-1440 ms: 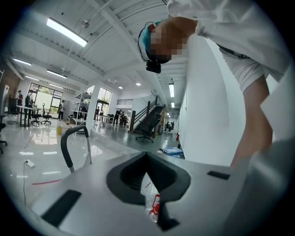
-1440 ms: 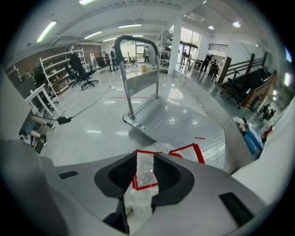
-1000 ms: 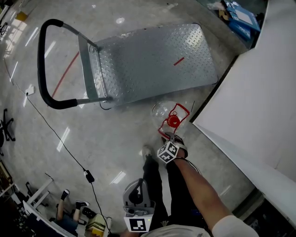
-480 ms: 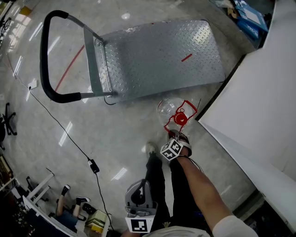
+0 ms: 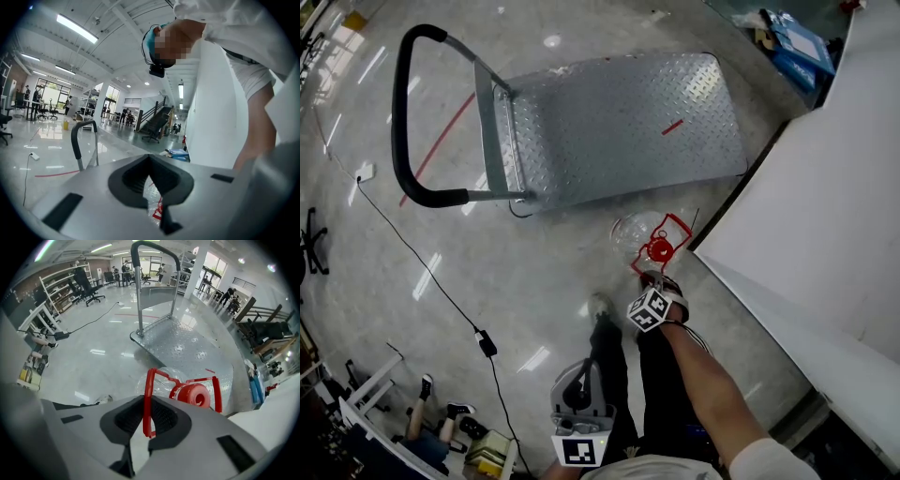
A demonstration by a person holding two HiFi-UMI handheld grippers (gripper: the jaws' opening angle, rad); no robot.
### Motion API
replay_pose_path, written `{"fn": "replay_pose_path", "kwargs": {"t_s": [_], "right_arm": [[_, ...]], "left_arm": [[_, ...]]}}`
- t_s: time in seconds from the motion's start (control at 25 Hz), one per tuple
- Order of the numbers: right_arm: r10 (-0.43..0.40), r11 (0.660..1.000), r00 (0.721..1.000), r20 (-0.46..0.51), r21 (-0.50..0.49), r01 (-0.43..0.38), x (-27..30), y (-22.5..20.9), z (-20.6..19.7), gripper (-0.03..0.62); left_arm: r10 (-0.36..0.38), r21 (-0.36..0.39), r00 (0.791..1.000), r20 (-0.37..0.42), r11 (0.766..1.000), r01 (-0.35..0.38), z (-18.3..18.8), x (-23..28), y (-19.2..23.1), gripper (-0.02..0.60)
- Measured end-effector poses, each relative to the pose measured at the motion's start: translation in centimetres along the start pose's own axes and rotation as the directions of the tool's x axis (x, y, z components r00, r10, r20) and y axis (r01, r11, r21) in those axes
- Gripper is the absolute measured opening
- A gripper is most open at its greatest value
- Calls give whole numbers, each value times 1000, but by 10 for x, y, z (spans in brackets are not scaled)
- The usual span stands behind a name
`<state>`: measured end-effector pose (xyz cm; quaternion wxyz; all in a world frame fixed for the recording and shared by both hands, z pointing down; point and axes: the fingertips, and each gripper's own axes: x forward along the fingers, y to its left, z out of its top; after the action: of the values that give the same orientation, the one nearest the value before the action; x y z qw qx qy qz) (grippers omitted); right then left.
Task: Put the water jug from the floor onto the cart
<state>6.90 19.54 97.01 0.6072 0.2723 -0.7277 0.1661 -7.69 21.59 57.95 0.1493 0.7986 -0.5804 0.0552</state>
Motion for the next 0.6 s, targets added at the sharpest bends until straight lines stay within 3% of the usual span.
{"fn": "replay_pose_path", "kwargs": {"t_s": [0.6], "right_arm": [[57,993,998,-9,-102,-57,-83,38,12,49]], "left_arm": [[11,-18,995,100,1000,-9,54,-22,10,3]]}}
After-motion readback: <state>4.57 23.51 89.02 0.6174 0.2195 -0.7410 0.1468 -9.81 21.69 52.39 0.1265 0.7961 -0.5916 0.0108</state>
